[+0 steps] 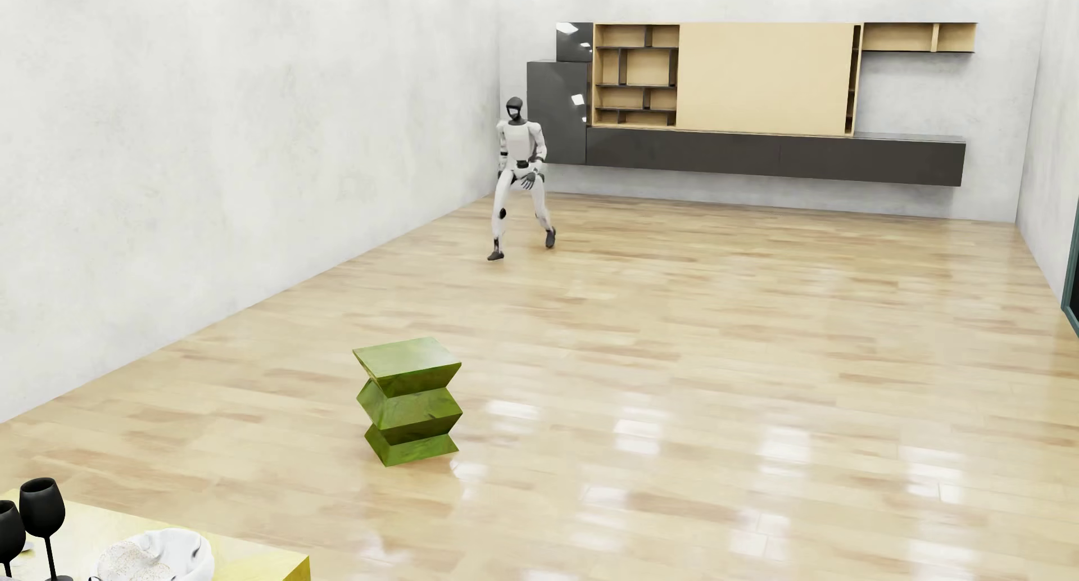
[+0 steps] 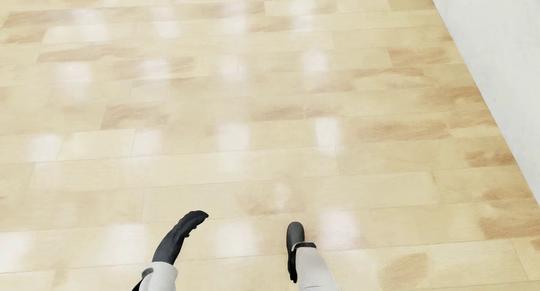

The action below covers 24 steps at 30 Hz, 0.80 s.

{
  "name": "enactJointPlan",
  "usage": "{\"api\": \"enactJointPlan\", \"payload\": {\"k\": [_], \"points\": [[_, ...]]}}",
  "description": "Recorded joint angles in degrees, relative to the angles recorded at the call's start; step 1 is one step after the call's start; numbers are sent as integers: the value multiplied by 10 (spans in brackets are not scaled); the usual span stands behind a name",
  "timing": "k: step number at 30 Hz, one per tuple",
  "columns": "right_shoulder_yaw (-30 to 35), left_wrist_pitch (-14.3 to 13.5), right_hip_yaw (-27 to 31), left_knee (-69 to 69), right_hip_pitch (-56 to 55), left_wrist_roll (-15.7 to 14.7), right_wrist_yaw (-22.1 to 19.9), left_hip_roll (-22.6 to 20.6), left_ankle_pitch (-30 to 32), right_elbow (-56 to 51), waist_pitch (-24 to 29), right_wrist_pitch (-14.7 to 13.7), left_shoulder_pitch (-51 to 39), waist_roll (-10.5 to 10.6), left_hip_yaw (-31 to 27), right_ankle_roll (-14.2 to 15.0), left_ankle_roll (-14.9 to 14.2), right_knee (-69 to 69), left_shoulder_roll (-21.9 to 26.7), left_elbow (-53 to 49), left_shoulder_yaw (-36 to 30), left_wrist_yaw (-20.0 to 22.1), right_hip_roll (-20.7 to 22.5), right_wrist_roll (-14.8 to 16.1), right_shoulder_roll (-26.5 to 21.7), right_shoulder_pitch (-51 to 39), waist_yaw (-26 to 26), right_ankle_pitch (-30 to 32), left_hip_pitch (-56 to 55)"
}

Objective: Head to the endtable

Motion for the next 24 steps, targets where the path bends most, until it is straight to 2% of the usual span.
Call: {"api": "enactJointPlan", "payload": {"k": [1,2,3,4,5,6,7,8,9,10,11,12,13,14,15,16,17,18,19,20,21,22,23,24], "points": [[-1,17,-11,143,29,-13,16,30,152,14,4,10,32,5,5,-23,-39,38,12,-5,-10,-26,3,-7,9,-26,1,-15,-54],[-3,43,-22,280,65,0,27,65,199,24,8,16,55,12,12,-33,-44,53,20,4,-12,-58,11,-12,17,-58,9,-53,-128],[-1,71,-31,376,114,34,27,75,144,33,12,15,68,18,11,-27,-2,43,24,27,-5,-73,23,-24,22,-98,22,-92,-210],[17,103,-35,410,173,72,18,74,98,32,12,10,70,22,21,-18,-10,10,13,68,11,-59,34,-40,16,-140,36,-119,-289],[45,138,-36,388,233,88,12,67,53,32,9,-6,75,21,37,-8,-30,-28,-5,116,41,-30,44,-59,-1,-186,50,-141,-356],[78,169,-37,331,290,76,12,46,27,25,4,-23,80,17,37,-6,-34,-57,-25,165,87,-5,53,-78,-20,-230,62,-166,-417],[110,191,-40,247,341,50,21,31,19,7,0,-42,86,12,29,-7,-59,-68,-36,202,138,2,60,-91,-40,-272,73,-197,-467],[134,202,-40,135,390,27,31,12,33,-21,-3,-60,98,7,5,-7,-56,-71,-35,222,176,-9,65,-97,-61,-315,84,-230,-501],[147,198,-33,-14,442,21,31,0,58,-56,-2,-76,119,2,-27,-2,-79,-81,-30,224,195,-31,64,-98,-80,-357,96,-256,-510],[145,183,-20,-169,497,31,13,3,72,-89,1,-87,152,-3,-51,8,-41,-99,-28,212,202,-42,58,-87,-91,-394,107,-272,-500],[133,166,-3,-245,552,44,-20,29,59,-113,5,-92,193,-5,-2,20,-62,-99,-33,193,212,-40,51,-63,-91,-418,116,-264,-490],[116,152,14,-234,591,49,-52,47,65,-129,7,-91,230,-8,57,36,-34,-83,-52,178,227,-35,35,-32,-89,-428,124,-227,-475],[105,145,31,-136,605,44,-72,59,100,-141,11,-83,257,-13,83,23,-12,-27,-76,171,243,-34,13,-9,-90,-423,132,-137,-479],[98,142,49,-44,587,41,-79,56,115,-153,15,-67,265,-20,93,49,9,78,-99,176,254,-33,-13,-1,-98,-408,138,-7,-479],[91,144,40,19,531,46,-84,42,66,-164,20,-51,251,-27,96,77,41,224,-109,191,259,-27,-51,-3,-99,-382,140,113,-460],[81,148,40,41,451,58,-88,19,16,-166,25,-38,215,-36,100,44,49,350,-110,214,257,-15,-75,-3,-92,-351,135,107,-425],[70,152,46,21,364,75,-92,-7,-22,-151,28,-29,164,-42,97,17,45,428,-103,240,247,0,-72,9,-71,-320,126,46,-374],[62,154,42,-28,281,96,-90,-28,-45,-117,26,-21,107,-46,85,11,32,441,-93,265,227,12,-60,30,-46,-294,114,19,-312],[64,151,29,-88,208,122,-73,-43,-59,-67,20,-10,50,-45,71,16,19,400,-85,282,196,10,-45,48,-27,-273,102,-10,-246],[86,136,16,-137,150,146,-33,-51,-71,-13,11,1,-1,-41,62,15,14,323,-79,284,158,-11,-29,49,-23,-254,89,-38,-187],[126,105,13,-156,98,165,32,-55,-87,29,1,6,-49,-36,54,18,12,229,-72,268,118,-43,-19,32,-29,-235,76,-42,-143],[156,65,19,-156,58,179,108,-58,-110,47,-7,-2,-93,-31,45,22,10,114,-64,231,74,-70,-18,11,-45,-210,62,-31,-110],[150,20,36,-155,29,180,152,-58,-134,40,-13,-11,-136,-29,34,22,6,-12,-56,181,30,-77,-26,-3,-58,-171,48,-16,-75],[103,-23,39,-150,19,158,134,-56,-148,16,-16,-8,-170,-29,14,20,-2,-132,-50,128,-6,-64,-48,-10,-56,-119,36,-22,-37]]}}
